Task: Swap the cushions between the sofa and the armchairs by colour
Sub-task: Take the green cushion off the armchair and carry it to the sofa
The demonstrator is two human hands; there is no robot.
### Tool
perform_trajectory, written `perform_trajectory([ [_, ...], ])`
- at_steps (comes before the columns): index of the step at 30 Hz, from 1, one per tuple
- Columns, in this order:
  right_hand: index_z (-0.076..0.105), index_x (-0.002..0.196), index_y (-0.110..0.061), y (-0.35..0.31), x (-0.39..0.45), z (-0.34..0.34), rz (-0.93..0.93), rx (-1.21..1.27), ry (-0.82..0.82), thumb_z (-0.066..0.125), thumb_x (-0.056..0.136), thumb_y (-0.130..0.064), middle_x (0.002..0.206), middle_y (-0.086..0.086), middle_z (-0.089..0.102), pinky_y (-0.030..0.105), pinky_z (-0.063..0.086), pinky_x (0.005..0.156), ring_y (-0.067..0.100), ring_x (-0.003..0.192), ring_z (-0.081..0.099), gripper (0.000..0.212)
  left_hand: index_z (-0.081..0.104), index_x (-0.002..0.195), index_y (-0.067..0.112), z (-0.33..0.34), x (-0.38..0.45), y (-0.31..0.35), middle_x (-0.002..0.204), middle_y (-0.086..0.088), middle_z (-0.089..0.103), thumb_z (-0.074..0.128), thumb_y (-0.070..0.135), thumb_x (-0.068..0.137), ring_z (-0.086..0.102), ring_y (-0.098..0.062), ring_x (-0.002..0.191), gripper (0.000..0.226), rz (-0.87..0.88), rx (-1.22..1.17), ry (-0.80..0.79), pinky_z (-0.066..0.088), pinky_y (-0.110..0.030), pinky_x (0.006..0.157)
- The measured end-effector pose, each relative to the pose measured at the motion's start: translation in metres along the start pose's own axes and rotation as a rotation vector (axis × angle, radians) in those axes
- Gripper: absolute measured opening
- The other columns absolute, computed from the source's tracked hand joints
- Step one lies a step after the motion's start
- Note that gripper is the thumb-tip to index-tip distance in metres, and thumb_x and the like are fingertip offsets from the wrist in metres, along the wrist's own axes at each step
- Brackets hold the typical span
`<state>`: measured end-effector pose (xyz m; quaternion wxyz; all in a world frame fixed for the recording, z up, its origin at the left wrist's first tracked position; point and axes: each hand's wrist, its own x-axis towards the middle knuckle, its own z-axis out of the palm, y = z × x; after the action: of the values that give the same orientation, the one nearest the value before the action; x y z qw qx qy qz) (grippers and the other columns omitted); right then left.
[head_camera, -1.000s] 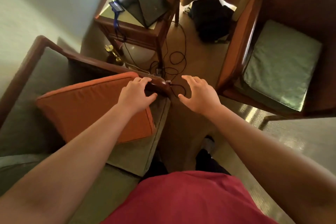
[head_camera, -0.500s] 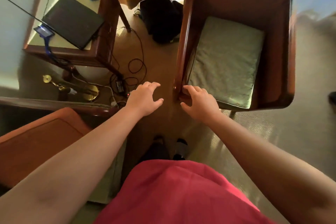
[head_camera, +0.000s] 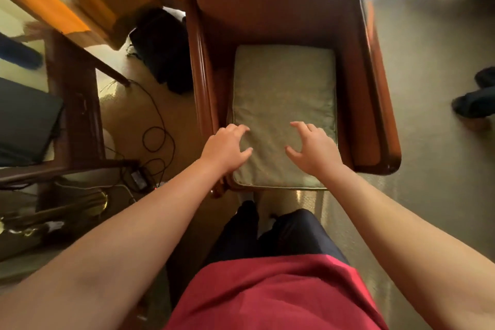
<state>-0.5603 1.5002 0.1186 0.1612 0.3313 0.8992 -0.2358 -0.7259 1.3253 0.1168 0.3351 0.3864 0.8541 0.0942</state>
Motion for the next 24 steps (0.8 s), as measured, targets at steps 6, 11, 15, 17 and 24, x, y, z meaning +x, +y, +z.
perform_trajectory([
  [6,0.049,0.149,-0.022,0.038,0.116,-0.033,0.010,-0.002,0.028,0.067,0.091,-0.048,0.132,0.008,0.063,0.049,0.052,0.095,0.034,0.122,0.057,0.066,0.051,0.142,0.025,-0.023,0.143,0.024,0.135,-0.006,0.056,0.064,0.046,0.090,0.053,-0.030,0.124,0.057,-0.017,0.056,-0.026,0.048,-0.045,0.099],
  [11,0.050,0.148,-0.019,0.072,0.241,-0.047,-0.048,-0.062,0.049,0.065,0.089,-0.055,0.132,0.009,0.063,0.049,0.051,0.092,0.035,0.119,0.058,0.071,0.046,0.147,0.021,-0.026,0.274,0.025,0.143,-0.009,0.051,0.063,0.046,0.092,0.050,-0.033,0.129,0.063,-0.078,0.123,0.003,0.047,-0.048,0.101],
  [15,0.043,0.153,-0.019,0.099,0.340,-0.039,-0.078,-0.126,0.029,0.058,0.089,-0.064,0.146,0.010,0.053,0.052,0.044,0.106,0.035,0.133,0.048,0.080,0.036,0.154,0.014,-0.013,0.371,0.015,0.154,-0.013,0.040,0.059,0.045,0.095,0.041,-0.036,0.138,0.071,-0.108,0.208,0.027,0.040,-0.051,0.109],
  [17,0.037,0.157,-0.019,0.110,0.380,-0.033,-0.079,-0.153,0.011,0.057,0.085,-0.073,0.156,0.008,0.045,0.055,0.036,0.115,0.033,0.143,0.040,0.092,0.030,0.157,0.010,-0.002,0.407,0.008,0.158,-0.015,0.034,0.055,0.046,0.097,0.035,-0.036,0.142,0.074,-0.090,0.249,0.044,0.035,-0.052,0.114],
  [24,0.043,0.149,-0.013,0.128,0.444,0.013,-0.115,-0.232,-0.118,0.043,0.063,-0.103,0.146,0.011,0.052,0.054,0.023,0.121,0.033,0.135,0.046,0.125,0.044,0.145,0.005,0.045,0.450,-0.009,0.139,-0.019,0.049,0.031,0.058,0.098,0.043,-0.038,0.129,0.072,-0.050,0.405,0.095,0.024,-0.056,0.117],
])
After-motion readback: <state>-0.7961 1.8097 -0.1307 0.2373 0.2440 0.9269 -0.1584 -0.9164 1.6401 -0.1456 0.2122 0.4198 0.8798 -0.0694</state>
